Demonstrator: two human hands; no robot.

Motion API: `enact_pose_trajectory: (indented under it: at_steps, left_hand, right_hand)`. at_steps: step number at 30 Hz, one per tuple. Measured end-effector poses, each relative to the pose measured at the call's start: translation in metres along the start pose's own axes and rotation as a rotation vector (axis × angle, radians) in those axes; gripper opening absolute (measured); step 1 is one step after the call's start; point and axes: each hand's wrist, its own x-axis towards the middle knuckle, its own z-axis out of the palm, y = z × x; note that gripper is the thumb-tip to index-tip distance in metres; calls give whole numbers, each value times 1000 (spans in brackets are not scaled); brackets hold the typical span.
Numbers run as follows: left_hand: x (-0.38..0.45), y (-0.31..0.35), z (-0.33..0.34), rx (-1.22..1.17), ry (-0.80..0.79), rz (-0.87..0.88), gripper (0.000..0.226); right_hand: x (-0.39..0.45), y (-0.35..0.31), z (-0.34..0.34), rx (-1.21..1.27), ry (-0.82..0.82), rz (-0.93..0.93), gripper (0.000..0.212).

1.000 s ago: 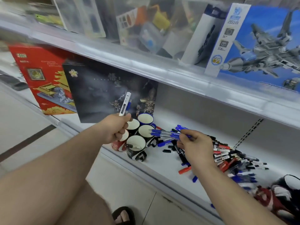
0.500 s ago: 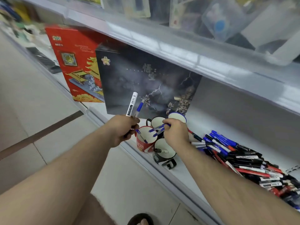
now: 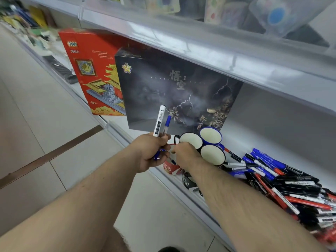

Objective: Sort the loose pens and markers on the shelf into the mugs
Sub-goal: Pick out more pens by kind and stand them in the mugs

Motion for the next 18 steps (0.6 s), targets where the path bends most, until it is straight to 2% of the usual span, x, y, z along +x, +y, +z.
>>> enact_pose_trajectory:
  at_steps: [3,6,8,10,12,15,18]
  left_hand:
    - [-3,-1,-2,10,-24,2,15]
    - [-8,-2,1,26,-84,29,16]
    - [-14,-1,7,-19,-147,32,16]
    - [-20,0,14,-65,-229,12,17]
    - [-27,1,22,-92,-330,-20,18]
    - [-42,1,36,-81,-464,-43,19]
    - [-55,-1,49,-41,-531,-34,22]
  right_hand:
    - [-6,1,-9,160,152,65,33]
    - [-33,7,-27,578,414,251,38]
    - [-66,7,-42,871,549,368,28]
    - [-104,6,-53,1137,610,367,18]
    - [-141,2,-65,1310,629,353,20]
    - [-183,-3,-72,1440,642,343,17]
    - [-208,-6,-77,1487,673,352,14]
